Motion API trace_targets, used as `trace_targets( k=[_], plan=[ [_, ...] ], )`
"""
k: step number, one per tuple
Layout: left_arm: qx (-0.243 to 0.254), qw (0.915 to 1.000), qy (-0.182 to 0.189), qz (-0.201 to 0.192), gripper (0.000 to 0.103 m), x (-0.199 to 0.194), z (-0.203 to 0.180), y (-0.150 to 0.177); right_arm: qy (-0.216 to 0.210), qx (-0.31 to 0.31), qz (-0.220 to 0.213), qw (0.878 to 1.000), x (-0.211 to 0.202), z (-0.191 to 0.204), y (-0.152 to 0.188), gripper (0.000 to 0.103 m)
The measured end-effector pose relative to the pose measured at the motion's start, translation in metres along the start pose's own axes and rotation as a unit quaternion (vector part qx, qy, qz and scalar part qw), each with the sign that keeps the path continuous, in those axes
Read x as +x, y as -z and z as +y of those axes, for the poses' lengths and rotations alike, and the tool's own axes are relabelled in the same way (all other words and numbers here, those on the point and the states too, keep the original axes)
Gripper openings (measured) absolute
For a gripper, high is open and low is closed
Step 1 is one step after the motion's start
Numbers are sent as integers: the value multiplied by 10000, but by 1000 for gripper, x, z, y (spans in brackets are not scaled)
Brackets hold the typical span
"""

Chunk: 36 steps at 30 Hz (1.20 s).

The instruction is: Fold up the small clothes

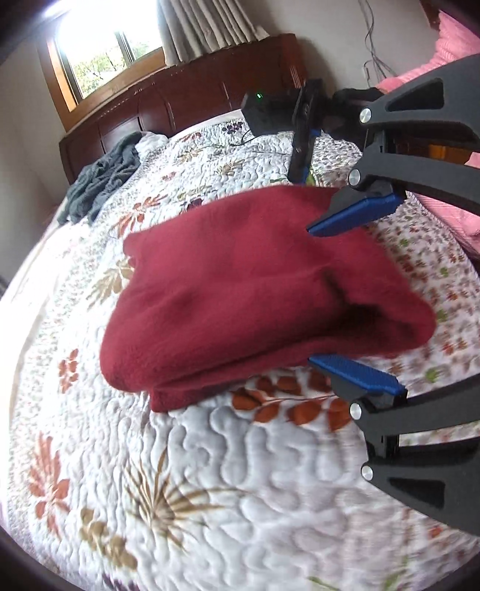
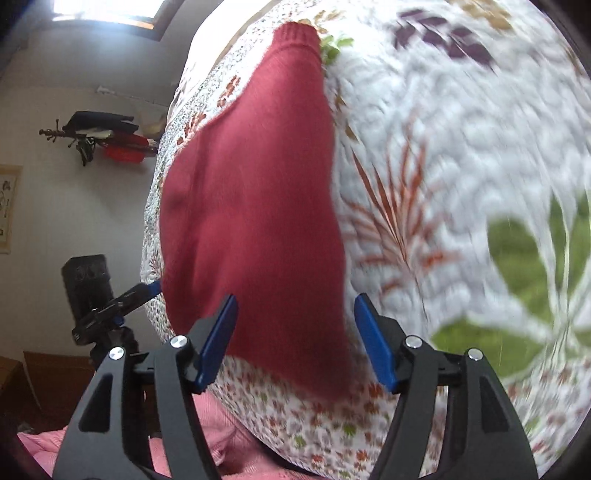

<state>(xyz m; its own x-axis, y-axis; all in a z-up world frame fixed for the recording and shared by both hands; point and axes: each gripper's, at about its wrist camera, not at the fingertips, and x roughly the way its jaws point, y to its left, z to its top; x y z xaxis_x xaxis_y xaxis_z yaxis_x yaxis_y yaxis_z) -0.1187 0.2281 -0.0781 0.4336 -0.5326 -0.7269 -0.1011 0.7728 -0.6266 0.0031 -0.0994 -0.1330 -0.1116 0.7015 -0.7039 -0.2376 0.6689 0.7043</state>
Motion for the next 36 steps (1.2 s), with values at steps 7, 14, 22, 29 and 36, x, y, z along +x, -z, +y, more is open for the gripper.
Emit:
trace_targets(
  k=[7,14,22,29,36],
  plan=[
    [262,9989,-390,70,66,20,-23,21,-73,139,108,9998,9,-13,19,52],
    [243,9975,-632,177,65,30,-8,28,-171,86,159,9997,13,-8,22,23],
    [244,9978,-587,209,65,26,-3,32,-263,4,124,9996,8,3,26,19],
    [249,9974,-632,251,65,31,3,34,-178,90,145,9997,8,-5,31,20],
    [196,9973,-658,279,65,32,11,38,-3,140,204,9997,15,-10,33,24]
  ],
)
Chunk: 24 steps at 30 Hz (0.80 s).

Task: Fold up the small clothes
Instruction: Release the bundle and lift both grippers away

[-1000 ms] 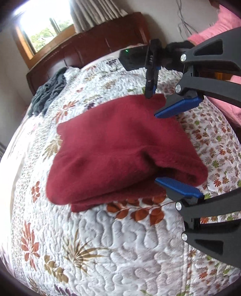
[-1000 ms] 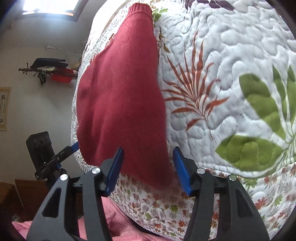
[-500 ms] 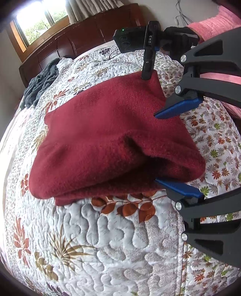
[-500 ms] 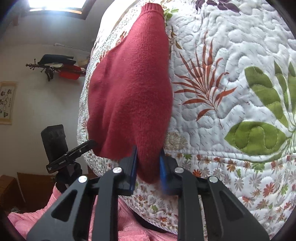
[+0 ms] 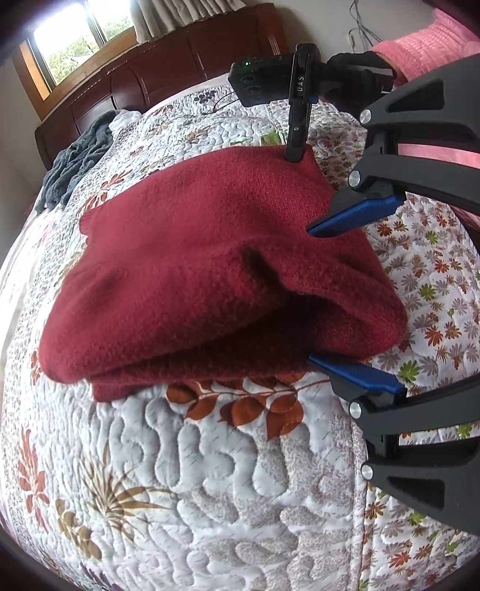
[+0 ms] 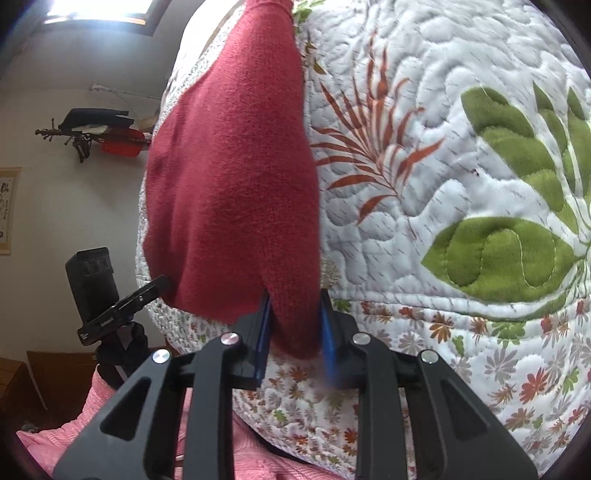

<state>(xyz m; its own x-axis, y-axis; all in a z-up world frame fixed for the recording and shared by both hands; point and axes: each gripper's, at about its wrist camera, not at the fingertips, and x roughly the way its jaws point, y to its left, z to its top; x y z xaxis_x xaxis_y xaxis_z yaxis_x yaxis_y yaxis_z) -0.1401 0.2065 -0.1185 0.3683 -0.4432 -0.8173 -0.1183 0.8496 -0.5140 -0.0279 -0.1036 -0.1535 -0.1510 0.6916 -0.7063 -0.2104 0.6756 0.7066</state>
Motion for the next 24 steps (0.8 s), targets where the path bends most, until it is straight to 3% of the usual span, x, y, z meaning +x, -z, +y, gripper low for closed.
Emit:
trace_targets(
  k=[2,6,9,11,13,18,24],
  plan=[
    [-56,9998,-188,91,65,5,6,1,0,84,16,10000,3,-3,0,24],
    [-399,9991,104,55,65,7,25,6,-53,142,-30,9999,1,-4,-2,26],
    [-331,9994,4,25,65,1,20,8,99,3,-135,9999,-7,7,0,31],
    [-141,9998,-100,-29,65,-7,12,8,324,-177,-281,9989,-17,17,2,37],
    [-57,9998,-166,-70,65,-15,5,9,554,-328,-457,9969,-28,28,5,57],
    [-39,9992,-243,-313,67,-43,-13,12,1050,-659,-831,9888,-52,51,15,87],
    [40,9966,-537,-620,75,-70,-37,11,1666,-825,-1026,9772,-65,74,26,90]
  ],
)
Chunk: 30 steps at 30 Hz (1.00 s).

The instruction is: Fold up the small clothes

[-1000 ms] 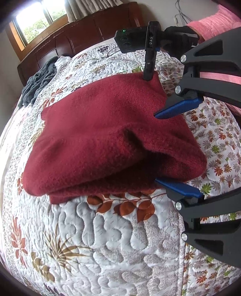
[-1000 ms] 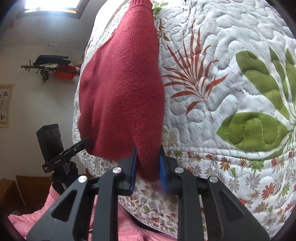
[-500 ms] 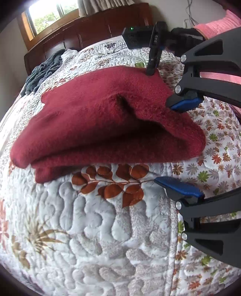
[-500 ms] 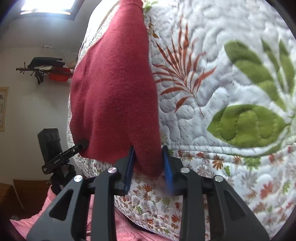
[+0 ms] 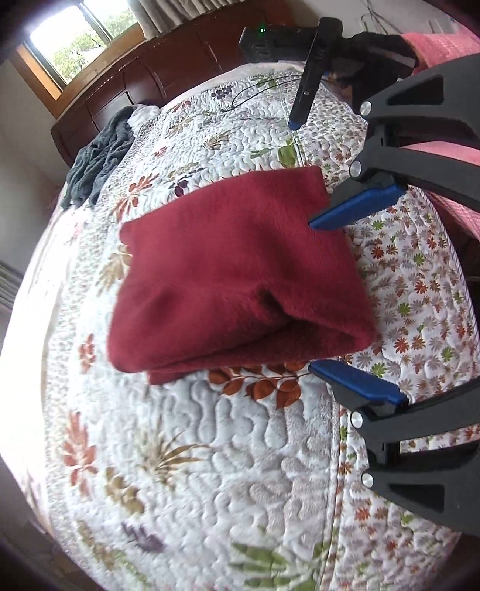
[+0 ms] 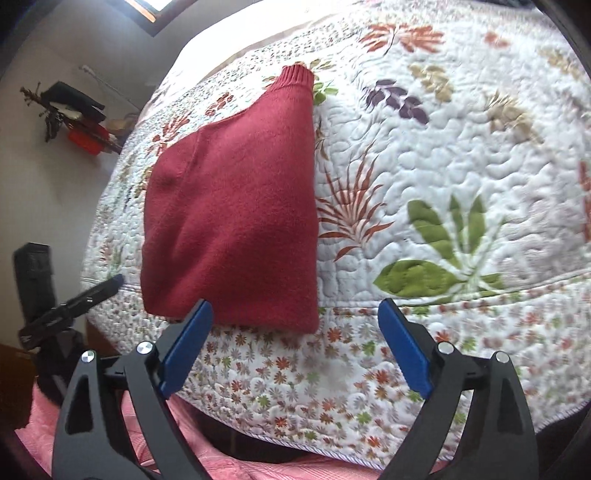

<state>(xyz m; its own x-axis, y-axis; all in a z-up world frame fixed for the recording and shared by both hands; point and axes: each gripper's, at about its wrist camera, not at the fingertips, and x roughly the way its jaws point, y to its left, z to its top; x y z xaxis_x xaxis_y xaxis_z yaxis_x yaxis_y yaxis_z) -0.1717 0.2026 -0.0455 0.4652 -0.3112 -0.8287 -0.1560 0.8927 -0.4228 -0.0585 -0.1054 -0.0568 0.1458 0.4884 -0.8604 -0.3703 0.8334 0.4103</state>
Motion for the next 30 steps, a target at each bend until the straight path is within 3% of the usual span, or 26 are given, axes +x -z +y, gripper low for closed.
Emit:
trace_targets(
  k=[7,11,13,19,30],
  plan=[
    [128,9981,-506,-340,92,-28,-16,5,618,-177,-199,9977,-18,14,8,91],
    [290,9937,-977,-463,94,-41,-24,9,950,-328,-280,9945,-27,25,12,92],
    [264,9931,-1045,-464,94,-43,-26,12,995,-331,-297,9940,-29,30,14,94],
    [50,9920,-1179,-451,94,-47,-27,19,1667,-241,-129,9856,-30,38,18,96],
    [-40,9899,-1356,-421,94,-57,-40,33,1620,-325,-86,9862,-35,58,34,96]
  ],
)
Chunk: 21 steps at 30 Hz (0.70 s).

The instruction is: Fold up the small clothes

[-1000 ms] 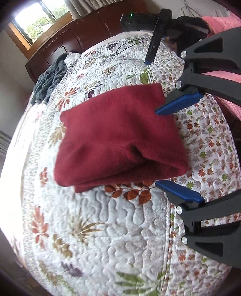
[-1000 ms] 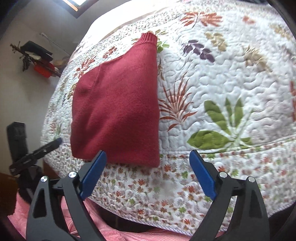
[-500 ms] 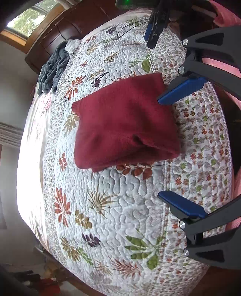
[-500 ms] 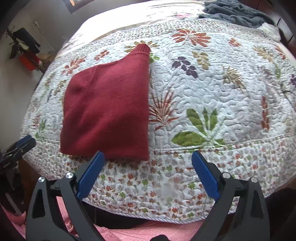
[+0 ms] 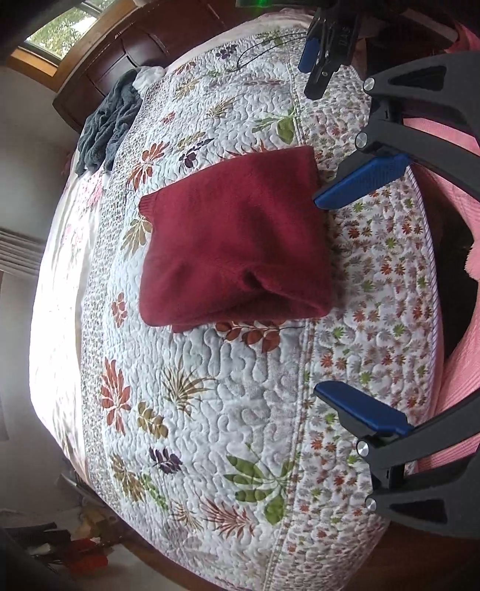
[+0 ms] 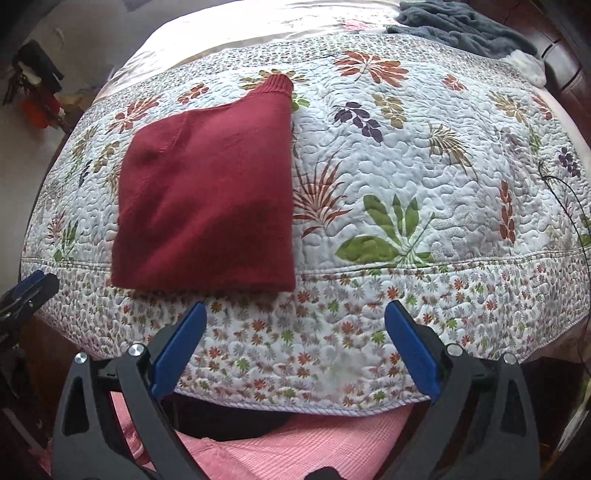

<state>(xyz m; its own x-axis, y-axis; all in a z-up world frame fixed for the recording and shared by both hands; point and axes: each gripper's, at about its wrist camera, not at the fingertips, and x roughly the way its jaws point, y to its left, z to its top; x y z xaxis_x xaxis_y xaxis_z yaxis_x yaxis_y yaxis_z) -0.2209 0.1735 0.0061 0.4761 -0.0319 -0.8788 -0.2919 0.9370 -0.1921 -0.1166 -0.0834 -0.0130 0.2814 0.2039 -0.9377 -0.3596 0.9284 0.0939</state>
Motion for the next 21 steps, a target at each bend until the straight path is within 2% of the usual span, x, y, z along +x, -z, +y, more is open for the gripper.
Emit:
trace_targets(
  k=[7,21],
  plan=[
    [99,9997,-205,116,94,-8,-8,11,63,-29,-24,10000,-11,12,7,96],
    [340,9968,-696,-206,94,-36,-13,16,-4,2,-25,10000,-23,25,18,96]
  ],
)
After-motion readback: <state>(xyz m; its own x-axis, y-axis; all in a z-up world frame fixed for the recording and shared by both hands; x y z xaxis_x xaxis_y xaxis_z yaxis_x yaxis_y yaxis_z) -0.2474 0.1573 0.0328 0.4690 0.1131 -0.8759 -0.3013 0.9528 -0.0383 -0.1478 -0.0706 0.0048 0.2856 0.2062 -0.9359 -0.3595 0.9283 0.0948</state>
